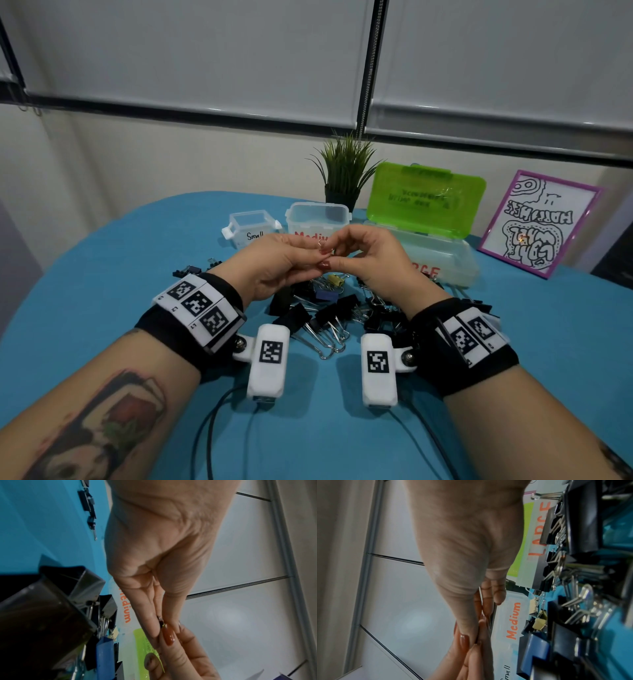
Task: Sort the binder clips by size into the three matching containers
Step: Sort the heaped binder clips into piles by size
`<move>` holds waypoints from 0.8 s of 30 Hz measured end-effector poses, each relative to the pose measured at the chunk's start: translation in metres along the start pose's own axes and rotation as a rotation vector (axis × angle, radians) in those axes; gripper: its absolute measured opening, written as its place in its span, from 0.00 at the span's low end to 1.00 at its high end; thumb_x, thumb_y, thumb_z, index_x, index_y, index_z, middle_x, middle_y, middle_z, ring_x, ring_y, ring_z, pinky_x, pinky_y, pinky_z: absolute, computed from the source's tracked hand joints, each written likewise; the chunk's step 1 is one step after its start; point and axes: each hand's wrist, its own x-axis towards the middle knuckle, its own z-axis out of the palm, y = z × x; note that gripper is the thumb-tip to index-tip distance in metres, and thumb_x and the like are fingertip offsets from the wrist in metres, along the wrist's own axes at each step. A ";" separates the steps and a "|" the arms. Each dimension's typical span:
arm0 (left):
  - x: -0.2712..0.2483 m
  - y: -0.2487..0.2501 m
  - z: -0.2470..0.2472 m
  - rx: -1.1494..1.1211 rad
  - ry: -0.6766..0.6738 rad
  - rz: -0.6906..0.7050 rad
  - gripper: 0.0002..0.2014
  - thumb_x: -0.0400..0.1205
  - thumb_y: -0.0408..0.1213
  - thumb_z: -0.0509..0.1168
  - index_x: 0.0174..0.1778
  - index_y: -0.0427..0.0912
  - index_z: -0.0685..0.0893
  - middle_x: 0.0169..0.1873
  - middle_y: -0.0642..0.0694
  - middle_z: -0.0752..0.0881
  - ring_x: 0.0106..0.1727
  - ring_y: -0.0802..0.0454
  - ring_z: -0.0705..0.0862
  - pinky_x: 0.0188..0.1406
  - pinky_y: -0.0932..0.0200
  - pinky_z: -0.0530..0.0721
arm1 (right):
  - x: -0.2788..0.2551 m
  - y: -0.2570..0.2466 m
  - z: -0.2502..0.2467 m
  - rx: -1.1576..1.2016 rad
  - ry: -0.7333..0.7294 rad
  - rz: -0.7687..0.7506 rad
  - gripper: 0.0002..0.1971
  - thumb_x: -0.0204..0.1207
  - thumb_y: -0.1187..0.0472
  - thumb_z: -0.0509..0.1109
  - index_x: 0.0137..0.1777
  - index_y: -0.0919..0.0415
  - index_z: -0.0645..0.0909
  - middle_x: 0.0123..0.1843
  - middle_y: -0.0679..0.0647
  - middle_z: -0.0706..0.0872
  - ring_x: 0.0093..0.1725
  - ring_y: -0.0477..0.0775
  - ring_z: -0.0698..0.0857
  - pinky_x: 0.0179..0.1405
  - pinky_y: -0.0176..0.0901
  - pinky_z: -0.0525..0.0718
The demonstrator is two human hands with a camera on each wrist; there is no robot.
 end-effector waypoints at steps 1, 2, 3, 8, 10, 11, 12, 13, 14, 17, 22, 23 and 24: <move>0.000 0.000 0.000 0.014 -0.007 0.008 0.12 0.79 0.22 0.70 0.58 0.31 0.87 0.45 0.38 0.92 0.39 0.52 0.92 0.41 0.63 0.91 | 0.000 -0.001 -0.001 0.002 0.007 0.007 0.15 0.64 0.72 0.85 0.46 0.63 0.84 0.37 0.59 0.85 0.37 0.47 0.82 0.44 0.40 0.85; -0.001 0.000 0.001 0.031 -0.012 0.017 0.11 0.79 0.21 0.69 0.56 0.32 0.87 0.44 0.38 0.92 0.40 0.52 0.92 0.40 0.63 0.91 | -0.001 -0.002 -0.002 0.005 0.005 0.035 0.18 0.62 0.71 0.86 0.47 0.64 0.82 0.36 0.56 0.83 0.34 0.45 0.80 0.38 0.36 0.82; -0.001 0.000 0.001 0.053 -0.011 0.027 0.11 0.79 0.20 0.68 0.54 0.32 0.88 0.44 0.38 0.92 0.40 0.51 0.92 0.39 0.63 0.91 | -0.001 -0.003 -0.005 -0.005 -0.008 0.084 0.20 0.61 0.71 0.87 0.47 0.64 0.80 0.34 0.54 0.81 0.32 0.45 0.78 0.34 0.34 0.80; -0.002 0.000 0.001 0.218 0.026 0.072 0.10 0.79 0.20 0.70 0.56 0.29 0.86 0.45 0.35 0.92 0.41 0.50 0.93 0.38 0.62 0.91 | -0.004 -0.009 -0.039 -0.550 -0.089 0.447 0.14 0.62 0.57 0.89 0.37 0.59 0.85 0.29 0.50 0.83 0.29 0.48 0.78 0.28 0.38 0.74; -0.003 -0.001 0.001 0.257 0.043 0.076 0.08 0.79 0.22 0.70 0.54 0.30 0.86 0.43 0.36 0.92 0.40 0.51 0.93 0.36 0.63 0.90 | -0.010 -0.016 -0.052 -0.658 -0.155 0.593 0.14 0.63 0.55 0.88 0.38 0.60 0.87 0.29 0.51 0.85 0.31 0.51 0.81 0.30 0.38 0.76; -0.003 -0.001 0.001 0.265 0.054 0.076 0.06 0.80 0.22 0.69 0.51 0.32 0.86 0.41 0.37 0.92 0.38 0.51 0.93 0.34 0.64 0.90 | -0.013 -0.021 -0.055 -0.665 -0.192 0.652 0.16 0.62 0.54 0.89 0.39 0.63 0.88 0.28 0.52 0.86 0.30 0.51 0.82 0.31 0.38 0.78; -0.003 0.000 0.001 0.270 0.066 0.077 0.05 0.81 0.22 0.69 0.49 0.34 0.86 0.40 0.37 0.92 0.36 0.52 0.93 0.31 0.65 0.90 | -0.016 -0.025 -0.055 -0.662 -0.225 0.694 0.19 0.60 0.52 0.89 0.41 0.65 0.89 0.27 0.52 0.86 0.29 0.52 0.82 0.31 0.37 0.79; -0.003 0.000 0.001 0.274 0.079 0.080 0.05 0.81 0.22 0.68 0.48 0.35 0.85 0.39 0.38 0.91 0.35 0.53 0.92 0.29 0.66 0.89 | -0.017 -0.027 -0.054 -0.660 -0.249 0.710 0.20 0.59 0.52 0.90 0.41 0.65 0.90 0.26 0.52 0.86 0.28 0.52 0.83 0.30 0.37 0.79; -0.003 0.000 0.001 0.276 0.088 0.082 0.05 0.82 0.22 0.67 0.48 0.35 0.85 0.39 0.38 0.91 0.35 0.54 0.92 0.29 0.67 0.89 | -0.016 -0.027 -0.050 -0.665 -0.265 0.708 0.19 0.59 0.52 0.90 0.41 0.65 0.90 0.26 0.52 0.87 0.28 0.52 0.84 0.30 0.37 0.80; -0.002 0.000 0.001 0.294 0.088 0.094 0.05 0.82 0.23 0.67 0.50 0.34 0.85 0.43 0.38 0.91 0.38 0.54 0.93 0.31 0.66 0.90 | -0.012 -0.021 -0.037 -0.624 -0.290 0.647 0.11 0.63 0.57 0.87 0.40 0.60 0.91 0.30 0.55 0.92 0.31 0.52 0.89 0.37 0.43 0.85; -0.003 0.000 0.003 0.291 0.090 0.109 0.06 0.82 0.25 0.68 0.55 0.32 0.84 0.43 0.38 0.91 0.37 0.55 0.92 0.34 0.66 0.89 | -0.008 -0.016 -0.031 -0.404 -0.180 0.557 0.07 0.76 0.72 0.75 0.45 0.59 0.89 0.37 0.58 0.93 0.30 0.51 0.87 0.25 0.38 0.81; -0.003 0.000 0.003 0.291 0.090 0.111 0.07 0.83 0.24 0.68 0.56 0.31 0.84 0.44 0.38 0.91 0.37 0.55 0.92 0.34 0.66 0.89 | -0.008 -0.018 -0.034 -0.401 -0.146 0.553 0.07 0.77 0.73 0.74 0.46 0.60 0.88 0.39 0.57 0.93 0.31 0.49 0.88 0.24 0.37 0.80; -0.003 0.001 0.003 0.291 0.088 0.111 0.08 0.83 0.24 0.68 0.56 0.31 0.84 0.44 0.38 0.91 0.38 0.55 0.92 0.33 0.66 0.89 | -0.008 -0.018 -0.038 -0.419 -0.124 0.561 0.08 0.77 0.74 0.73 0.45 0.61 0.88 0.39 0.56 0.93 0.31 0.48 0.89 0.23 0.38 0.81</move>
